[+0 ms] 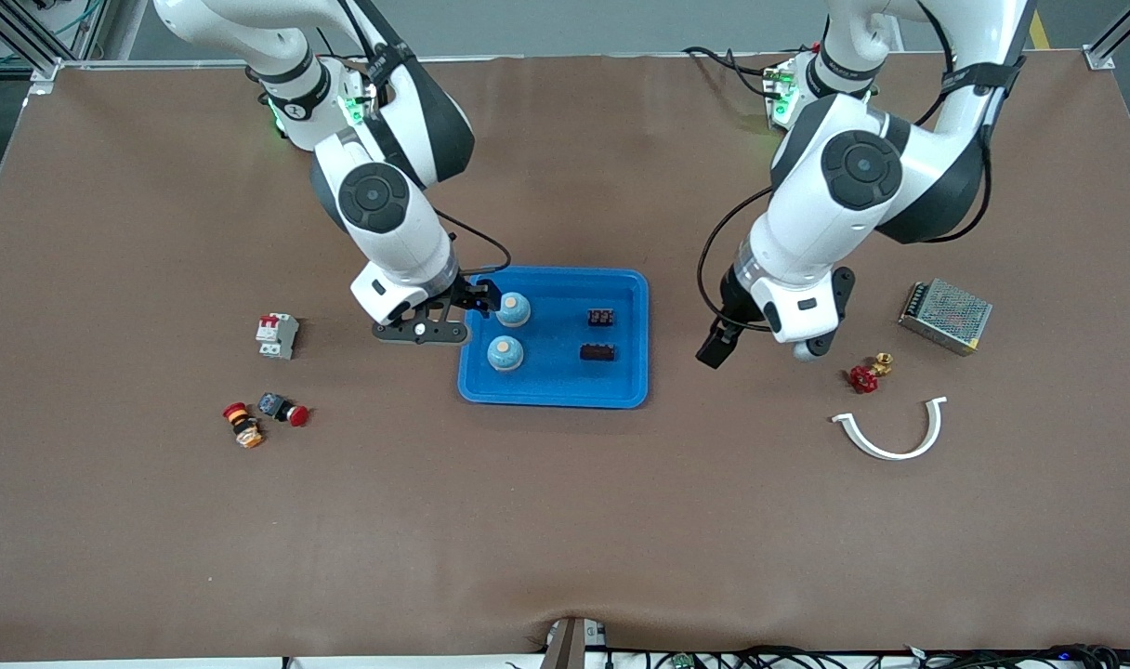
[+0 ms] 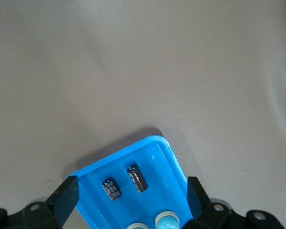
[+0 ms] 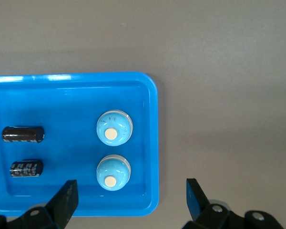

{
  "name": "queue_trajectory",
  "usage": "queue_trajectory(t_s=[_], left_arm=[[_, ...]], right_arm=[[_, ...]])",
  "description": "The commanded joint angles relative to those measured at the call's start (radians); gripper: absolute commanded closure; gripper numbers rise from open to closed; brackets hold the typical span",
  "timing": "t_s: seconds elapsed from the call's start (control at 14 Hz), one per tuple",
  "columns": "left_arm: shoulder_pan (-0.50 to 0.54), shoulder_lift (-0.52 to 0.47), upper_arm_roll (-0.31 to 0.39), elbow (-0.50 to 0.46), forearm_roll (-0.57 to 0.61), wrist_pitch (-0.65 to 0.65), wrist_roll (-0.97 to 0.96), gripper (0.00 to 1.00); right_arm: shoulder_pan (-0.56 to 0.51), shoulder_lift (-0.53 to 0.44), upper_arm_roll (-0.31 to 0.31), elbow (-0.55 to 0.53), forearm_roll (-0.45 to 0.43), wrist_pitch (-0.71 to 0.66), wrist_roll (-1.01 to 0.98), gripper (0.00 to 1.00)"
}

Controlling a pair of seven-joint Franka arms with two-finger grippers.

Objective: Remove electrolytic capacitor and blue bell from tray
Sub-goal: 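Lower the right gripper to a bell while the left gripper lowers to a capacitor, then close the right gripper on the bell while the left gripper grasps the capacitor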

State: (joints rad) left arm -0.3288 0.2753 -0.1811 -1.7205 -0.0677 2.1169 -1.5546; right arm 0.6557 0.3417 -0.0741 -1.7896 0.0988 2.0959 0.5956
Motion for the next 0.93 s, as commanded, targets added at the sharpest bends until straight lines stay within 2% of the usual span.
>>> queue_trajectory(t_s=[0.0, 0.43, 0.71, 0.85], left_arm=[[-0.007, 0.025, 0.003, 0.007, 0.000, 0.044, -0.065, 0.00], [-0.038, 0.079, 0.005, 0.007, 0.023, 0.052, -0.122, 0.00], [-0.064, 0.131, 0.005, 0.010, 0.071, 0.115, -0.309, 0.00], [-0.087, 0.168, 0.006, 0.045, 0.092, 0.123, -0.407, 0.00]], right_arm=[[0.027, 0.043, -0.010, 0.016, 0.013, 0.027, 0.016, 0.00], [0.038, 0.149, -0.010, 0.055, 0.018, 0.121, 0.017, 0.00], [0.038, 0.191, -0.010, 0.055, 0.018, 0.167, 0.018, 0.00], [0.038, 0.215, -0.010, 0.055, 0.018, 0.199, 0.018, 0.00]])
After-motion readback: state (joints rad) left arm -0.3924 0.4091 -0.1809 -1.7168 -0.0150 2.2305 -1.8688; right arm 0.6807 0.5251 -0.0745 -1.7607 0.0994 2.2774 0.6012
